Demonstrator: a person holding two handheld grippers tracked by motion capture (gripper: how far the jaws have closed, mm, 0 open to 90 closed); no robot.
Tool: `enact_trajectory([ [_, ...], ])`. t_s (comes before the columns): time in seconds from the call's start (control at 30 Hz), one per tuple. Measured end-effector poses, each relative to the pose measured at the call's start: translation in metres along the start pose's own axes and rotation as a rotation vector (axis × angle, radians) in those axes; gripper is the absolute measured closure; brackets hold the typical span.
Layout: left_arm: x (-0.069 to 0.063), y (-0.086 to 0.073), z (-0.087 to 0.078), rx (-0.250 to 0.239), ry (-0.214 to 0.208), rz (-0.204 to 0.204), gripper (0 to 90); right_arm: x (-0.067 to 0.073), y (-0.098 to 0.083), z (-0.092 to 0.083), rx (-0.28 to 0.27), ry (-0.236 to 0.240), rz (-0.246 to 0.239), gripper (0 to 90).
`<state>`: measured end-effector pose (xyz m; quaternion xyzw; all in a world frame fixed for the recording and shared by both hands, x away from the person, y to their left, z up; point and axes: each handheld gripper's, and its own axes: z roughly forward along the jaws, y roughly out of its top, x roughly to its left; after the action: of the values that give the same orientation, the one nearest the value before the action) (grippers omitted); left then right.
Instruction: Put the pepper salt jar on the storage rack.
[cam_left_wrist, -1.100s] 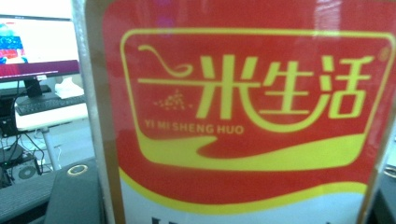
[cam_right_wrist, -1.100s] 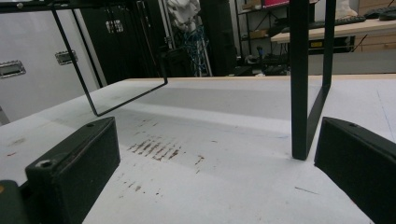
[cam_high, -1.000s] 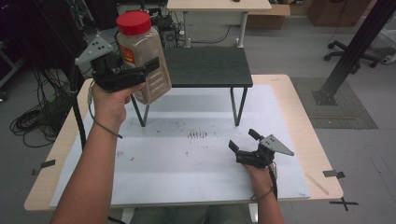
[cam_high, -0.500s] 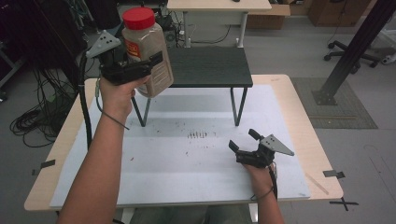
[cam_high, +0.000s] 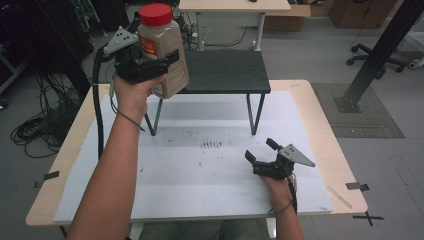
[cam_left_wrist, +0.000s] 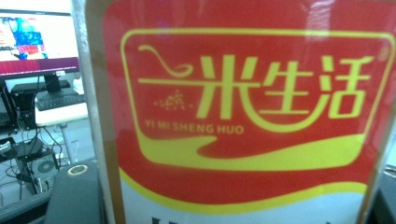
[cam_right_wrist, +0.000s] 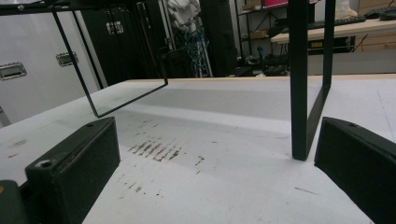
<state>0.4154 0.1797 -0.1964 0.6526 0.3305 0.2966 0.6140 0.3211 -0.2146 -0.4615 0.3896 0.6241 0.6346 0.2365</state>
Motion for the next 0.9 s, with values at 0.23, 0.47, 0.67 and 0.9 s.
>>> enact_trajectory([
  [0.23, 0.003, 0.0, 0.01, 0.013, 0.015, -0.008, 27.0, 0.0, 0.0, 0.0, -0.003, 0.001, -0.002, 0.0],
  [0.47, 0.003, 0.002, 0.019, 0.017, 0.027, -0.006, 26.9, 0.0, 0.0, 0.0, -0.004, 0.003, 0.0, 0.0],
  [0.67, 0.003, 0.002, 0.027, 0.026, 0.037, -0.001, 27.0, 0.0, 0.0, -0.001, -0.008, 0.003, 0.003, 0.0],
  [0.9, 0.007, 0.0, 0.032, 0.03, 0.059, -0.007, 26.9, 0.0, 0.0, -0.001, -0.009, 0.002, 0.004, 0.0],
])
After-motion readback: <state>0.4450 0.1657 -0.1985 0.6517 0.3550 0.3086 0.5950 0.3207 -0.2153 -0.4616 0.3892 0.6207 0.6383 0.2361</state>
